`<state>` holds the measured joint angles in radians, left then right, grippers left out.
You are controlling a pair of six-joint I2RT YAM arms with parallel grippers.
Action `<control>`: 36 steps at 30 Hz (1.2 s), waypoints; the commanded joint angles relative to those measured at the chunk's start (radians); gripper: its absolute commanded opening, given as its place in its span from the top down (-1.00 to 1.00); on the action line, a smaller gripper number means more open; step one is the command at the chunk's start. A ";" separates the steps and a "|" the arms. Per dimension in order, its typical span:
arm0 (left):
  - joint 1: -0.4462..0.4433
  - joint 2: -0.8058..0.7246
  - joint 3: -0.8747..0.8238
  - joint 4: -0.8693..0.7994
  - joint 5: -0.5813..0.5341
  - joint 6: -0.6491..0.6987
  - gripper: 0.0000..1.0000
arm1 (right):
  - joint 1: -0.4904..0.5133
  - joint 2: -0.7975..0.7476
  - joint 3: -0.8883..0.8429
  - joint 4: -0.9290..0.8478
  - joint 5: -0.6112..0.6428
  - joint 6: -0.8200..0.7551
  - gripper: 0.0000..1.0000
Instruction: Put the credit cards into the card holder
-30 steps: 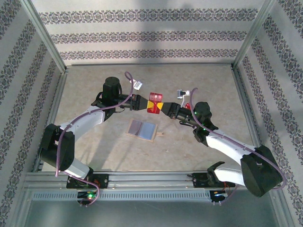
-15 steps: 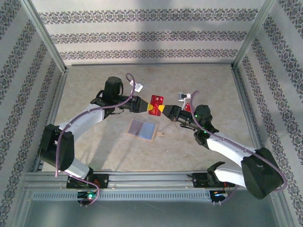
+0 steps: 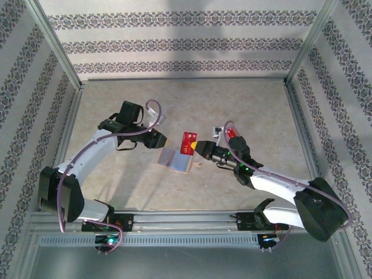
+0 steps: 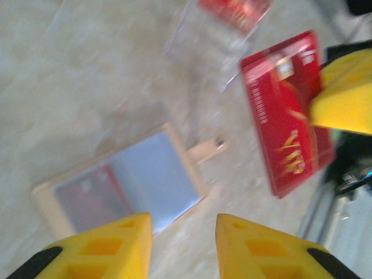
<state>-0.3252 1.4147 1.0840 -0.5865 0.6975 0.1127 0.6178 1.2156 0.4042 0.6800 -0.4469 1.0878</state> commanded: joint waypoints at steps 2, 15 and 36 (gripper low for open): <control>0.013 0.080 -0.027 -0.099 -0.129 0.071 0.47 | 0.055 0.061 0.031 -0.013 0.060 0.064 1.00; 0.009 0.248 0.021 -0.104 -0.189 0.030 1.00 | 0.103 0.210 0.013 0.004 0.070 0.177 1.00; -0.019 0.425 0.071 -0.102 -0.268 0.026 1.00 | 0.139 0.457 0.056 0.184 0.013 0.241 1.00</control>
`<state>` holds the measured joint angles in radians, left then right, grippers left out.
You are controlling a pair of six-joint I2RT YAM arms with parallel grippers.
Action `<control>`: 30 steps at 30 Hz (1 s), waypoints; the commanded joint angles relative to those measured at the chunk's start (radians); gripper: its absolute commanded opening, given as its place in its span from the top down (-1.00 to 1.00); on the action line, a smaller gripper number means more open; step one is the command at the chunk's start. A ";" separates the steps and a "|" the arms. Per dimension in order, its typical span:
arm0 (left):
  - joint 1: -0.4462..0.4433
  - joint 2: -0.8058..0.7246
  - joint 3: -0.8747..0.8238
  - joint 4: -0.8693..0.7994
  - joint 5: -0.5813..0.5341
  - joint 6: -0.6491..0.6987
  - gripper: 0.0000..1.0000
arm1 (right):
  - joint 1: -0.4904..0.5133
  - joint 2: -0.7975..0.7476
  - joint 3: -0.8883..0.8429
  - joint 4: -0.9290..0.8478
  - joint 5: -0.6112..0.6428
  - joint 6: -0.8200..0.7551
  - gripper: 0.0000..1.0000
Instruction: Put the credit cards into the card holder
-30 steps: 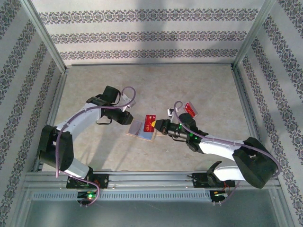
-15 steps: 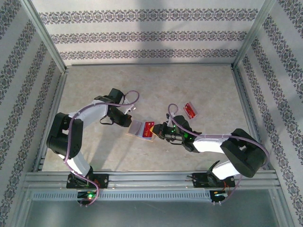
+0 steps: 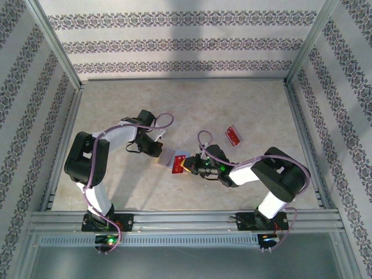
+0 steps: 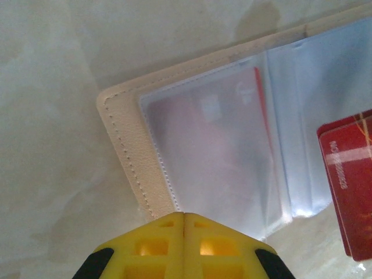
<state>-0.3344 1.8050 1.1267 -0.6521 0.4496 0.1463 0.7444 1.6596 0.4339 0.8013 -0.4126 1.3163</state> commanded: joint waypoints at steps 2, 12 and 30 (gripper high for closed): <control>-0.012 0.050 0.031 -0.035 -0.022 -0.004 1.00 | 0.012 0.024 0.023 0.064 -0.022 0.016 1.00; -0.020 0.066 0.028 -0.034 -0.046 -0.004 1.00 | 0.009 0.062 0.034 0.085 -0.025 0.023 1.00; -0.022 0.053 0.001 -0.010 -0.050 -0.002 1.00 | -0.021 0.153 0.080 0.114 -0.026 0.014 1.00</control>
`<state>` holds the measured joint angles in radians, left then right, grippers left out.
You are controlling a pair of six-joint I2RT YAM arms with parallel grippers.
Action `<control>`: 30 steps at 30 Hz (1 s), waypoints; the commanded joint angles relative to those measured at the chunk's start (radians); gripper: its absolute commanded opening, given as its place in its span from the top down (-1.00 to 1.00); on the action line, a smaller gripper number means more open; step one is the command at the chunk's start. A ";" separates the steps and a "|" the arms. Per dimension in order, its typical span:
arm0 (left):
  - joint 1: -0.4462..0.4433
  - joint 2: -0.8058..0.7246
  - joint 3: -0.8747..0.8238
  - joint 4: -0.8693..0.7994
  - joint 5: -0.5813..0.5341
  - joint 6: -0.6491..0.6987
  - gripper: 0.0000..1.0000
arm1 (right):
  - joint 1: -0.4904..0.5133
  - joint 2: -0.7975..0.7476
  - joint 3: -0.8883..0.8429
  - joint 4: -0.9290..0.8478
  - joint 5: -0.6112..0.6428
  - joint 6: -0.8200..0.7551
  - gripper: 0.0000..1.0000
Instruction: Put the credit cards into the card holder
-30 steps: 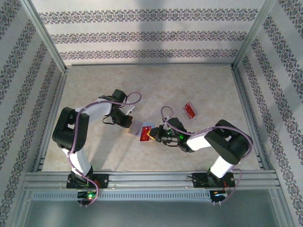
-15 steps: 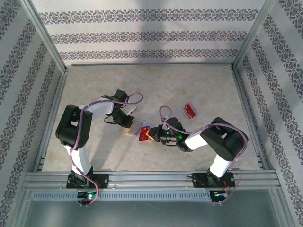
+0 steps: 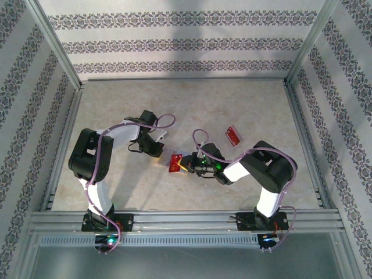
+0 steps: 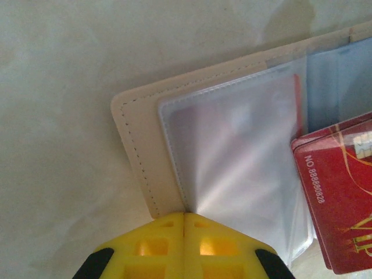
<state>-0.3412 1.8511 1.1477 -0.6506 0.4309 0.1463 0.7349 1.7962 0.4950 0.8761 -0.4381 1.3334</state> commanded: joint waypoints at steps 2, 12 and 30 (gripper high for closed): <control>-0.017 0.005 -0.021 -0.010 -0.032 -0.002 1.00 | -0.013 0.020 0.022 0.049 0.008 -0.003 1.00; -0.027 0.003 -0.025 -0.007 -0.032 -0.002 1.00 | -0.022 0.038 0.047 0.047 0.037 -0.015 1.00; -0.039 -0.003 -0.035 0.001 -0.038 -0.003 1.00 | -0.024 0.071 0.030 0.077 0.098 -0.006 1.00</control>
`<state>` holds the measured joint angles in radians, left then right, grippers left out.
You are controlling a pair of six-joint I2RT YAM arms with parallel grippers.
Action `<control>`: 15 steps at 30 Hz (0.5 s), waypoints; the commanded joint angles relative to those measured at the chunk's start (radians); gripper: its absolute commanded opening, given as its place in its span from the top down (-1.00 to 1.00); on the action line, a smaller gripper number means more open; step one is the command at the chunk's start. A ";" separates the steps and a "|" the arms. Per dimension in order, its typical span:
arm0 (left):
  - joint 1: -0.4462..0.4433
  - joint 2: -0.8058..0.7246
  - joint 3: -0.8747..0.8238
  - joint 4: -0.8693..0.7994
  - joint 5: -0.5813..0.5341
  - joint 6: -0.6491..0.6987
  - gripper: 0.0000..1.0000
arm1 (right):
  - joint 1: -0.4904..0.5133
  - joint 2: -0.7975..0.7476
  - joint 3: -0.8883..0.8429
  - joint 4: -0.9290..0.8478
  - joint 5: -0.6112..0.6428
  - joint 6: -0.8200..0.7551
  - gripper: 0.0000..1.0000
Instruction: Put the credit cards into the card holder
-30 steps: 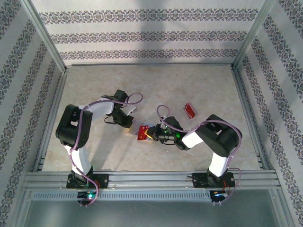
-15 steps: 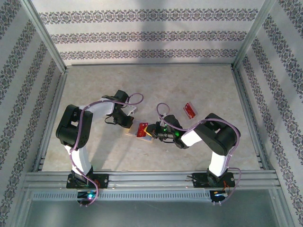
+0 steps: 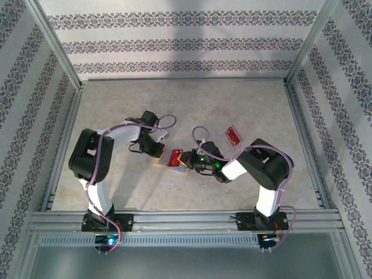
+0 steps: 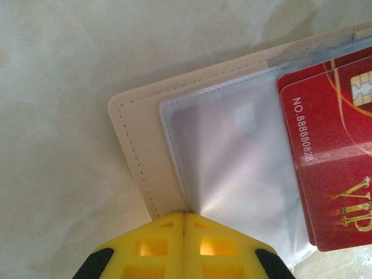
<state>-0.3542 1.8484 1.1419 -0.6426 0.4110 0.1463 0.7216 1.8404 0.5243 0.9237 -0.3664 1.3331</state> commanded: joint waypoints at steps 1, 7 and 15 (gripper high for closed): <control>-0.025 -0.001 -0.029 -0.007 -0.021 -0.002 1.00 | -0.011 0.034 0.002 0.036 0.025 -0.001 1.00; -0.028 -0.001 -0.030 -0.006 -0.026 -0.001 1.00 | -0.005 0.085 0.008 0.097 0.014 0.039 1.00; -0.031 0.001 -0.036 -0.004 -0.032 0.001 1.00 | -0.001 0.084 -0.010 0.109 0.021 0.055 1.00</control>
<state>-0.3603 1.8446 1.1381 -0.6369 0.3985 0.1463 0.7219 1.9072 0.5243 1.0298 -0.3664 1.3754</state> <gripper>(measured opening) 0.047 0.050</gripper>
